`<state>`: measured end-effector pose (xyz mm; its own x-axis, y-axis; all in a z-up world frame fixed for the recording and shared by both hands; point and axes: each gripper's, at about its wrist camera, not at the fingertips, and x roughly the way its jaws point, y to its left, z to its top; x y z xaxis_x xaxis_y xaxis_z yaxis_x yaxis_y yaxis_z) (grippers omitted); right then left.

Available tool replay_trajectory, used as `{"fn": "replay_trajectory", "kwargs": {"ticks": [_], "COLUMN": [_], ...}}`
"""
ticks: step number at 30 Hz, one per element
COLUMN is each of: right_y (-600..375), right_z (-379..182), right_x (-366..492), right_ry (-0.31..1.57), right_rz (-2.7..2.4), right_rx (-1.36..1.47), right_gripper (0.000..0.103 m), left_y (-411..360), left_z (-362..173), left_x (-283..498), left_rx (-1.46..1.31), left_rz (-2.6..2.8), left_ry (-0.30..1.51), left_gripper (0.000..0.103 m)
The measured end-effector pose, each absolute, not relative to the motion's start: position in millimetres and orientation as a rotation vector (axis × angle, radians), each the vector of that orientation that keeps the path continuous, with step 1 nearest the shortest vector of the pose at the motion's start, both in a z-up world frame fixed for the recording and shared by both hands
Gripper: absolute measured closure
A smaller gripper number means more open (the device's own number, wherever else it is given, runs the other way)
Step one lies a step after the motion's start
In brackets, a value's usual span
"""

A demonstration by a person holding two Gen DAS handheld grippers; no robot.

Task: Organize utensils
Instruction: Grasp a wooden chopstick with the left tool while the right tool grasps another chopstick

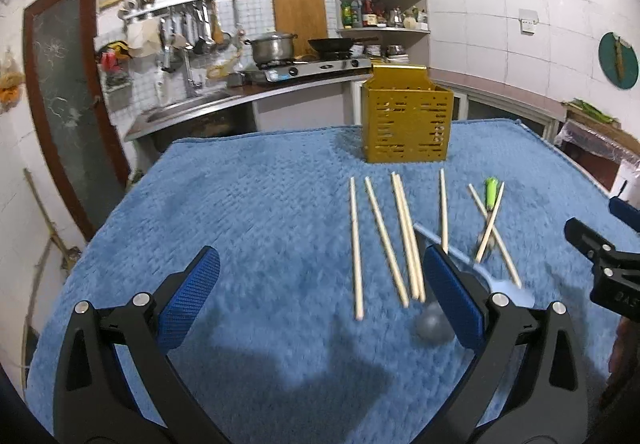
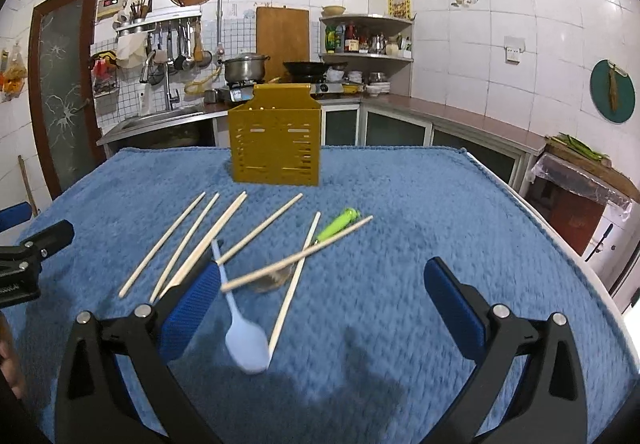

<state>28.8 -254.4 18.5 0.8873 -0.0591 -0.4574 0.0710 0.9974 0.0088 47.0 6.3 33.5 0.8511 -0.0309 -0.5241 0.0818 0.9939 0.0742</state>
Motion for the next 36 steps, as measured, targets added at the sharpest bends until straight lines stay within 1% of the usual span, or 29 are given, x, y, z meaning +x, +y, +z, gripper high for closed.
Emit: {"fn": "replay_trajectory", "kwargs": {"ticks": [5,10,14,17,22,27,29,31,33,35,36], "right_y": [-263,-285,-298,-307,-312,-306,-307,-311,-316,-321,-321], "right_z": [29,16,-6,-17,-25,-32,-33,-36,-41,-42,-41], "right_x": [60,107,139,158,179,196,201,207,213,216,218], "right_ry": [0.48,0.615,0.732,0.779,0.816,0.843,0.855,0.886,0.923,0.931,0.938], "right_rz": [-0.157,-0.124,-0.171,-0.201,-0.242,-0.262,-0.27,-0.268,-0.26,-0.259,-0.254], "right_rx": [-0.009,0.067,0.112,0.136,0.121,0.085,0.084,0.097,0.14,0.171,0.178], "right_gripper": [0.004,0.004,0.004,0.004,0.004,0.004,0.009,0.025,0.032,0.034,0.039], "left_y": [-1,-4,-7,-5,6,2,0,1,3,4,3], "left_z": [39,30,11,-3,-15,-22,-24,-27,-29,-31,-32], "left_x": [94,138,173,198,222,235,239,244,249,254,257], "left_rx": [0.09,0.08,0.092,0.093,0.031,0.048,0.063,0.055,0.04,0.034,0.036], "left_rz": [-0.106,-0.118,-0.12,-0.115,-0.109,-0.082,-0.08,-0.079,-0.089,-0.088,-0.088], "left_ry": [0.616,0.664,0.731,0.789,0.843,0.859,0.866,0.876,0.893,0.904,0.909], "left_gripper": [0.005,0.005,0.005,0.005,0.005,0.005,0.005,0.008,0.013,0.016,0.017]}}
